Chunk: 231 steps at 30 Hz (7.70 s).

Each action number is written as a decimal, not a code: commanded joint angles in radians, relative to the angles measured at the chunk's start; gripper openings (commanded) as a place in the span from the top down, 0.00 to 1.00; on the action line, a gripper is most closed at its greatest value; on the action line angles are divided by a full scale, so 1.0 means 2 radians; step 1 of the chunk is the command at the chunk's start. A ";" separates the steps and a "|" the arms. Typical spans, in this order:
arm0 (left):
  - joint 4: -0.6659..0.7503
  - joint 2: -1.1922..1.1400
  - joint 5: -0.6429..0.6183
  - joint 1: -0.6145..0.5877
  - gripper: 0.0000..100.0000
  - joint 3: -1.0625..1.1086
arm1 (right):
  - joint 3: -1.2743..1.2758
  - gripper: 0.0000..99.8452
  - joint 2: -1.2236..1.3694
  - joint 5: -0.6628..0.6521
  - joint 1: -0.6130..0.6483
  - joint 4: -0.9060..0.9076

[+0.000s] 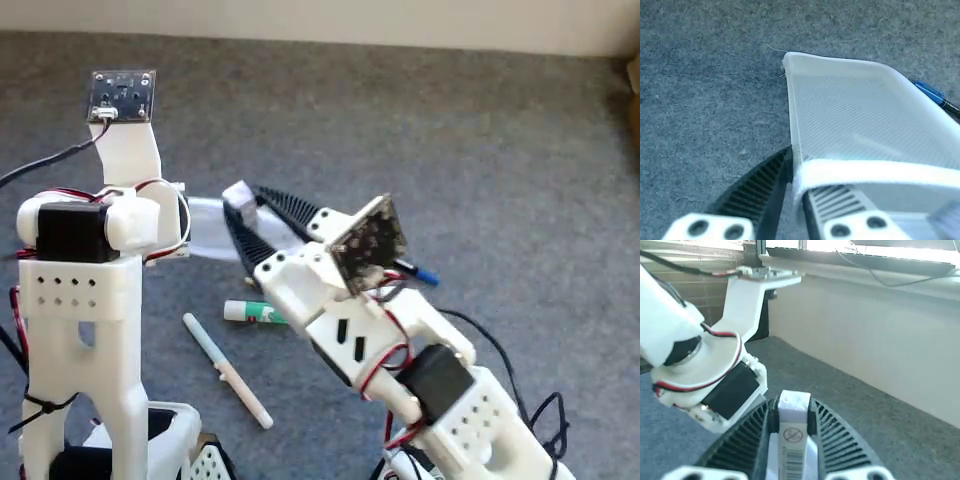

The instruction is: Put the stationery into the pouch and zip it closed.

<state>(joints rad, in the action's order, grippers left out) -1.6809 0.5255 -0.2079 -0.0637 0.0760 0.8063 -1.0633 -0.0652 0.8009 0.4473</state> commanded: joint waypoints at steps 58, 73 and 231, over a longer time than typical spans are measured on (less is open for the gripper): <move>0.014 0.003 -0.005 0.007 0.99 -0.023 | 0.001 0.89 -0.108 -0.130 -0.072 0.139; 0.017 0.006 0.011 -0.085 0.99 0.015 | -0.068 0.89 -0.050 -0.130 -0.180 0.243; 0.035 0.006 0.009 -0.142 0.99 0.057 | -0.232 0.99 -0.016 -0.041 -0.006 0.267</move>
<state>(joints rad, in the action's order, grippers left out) -1.6241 0.5409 -0.1941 -0.3353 0.1864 0.3491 -1.0787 -0.1573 0.7534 1.0457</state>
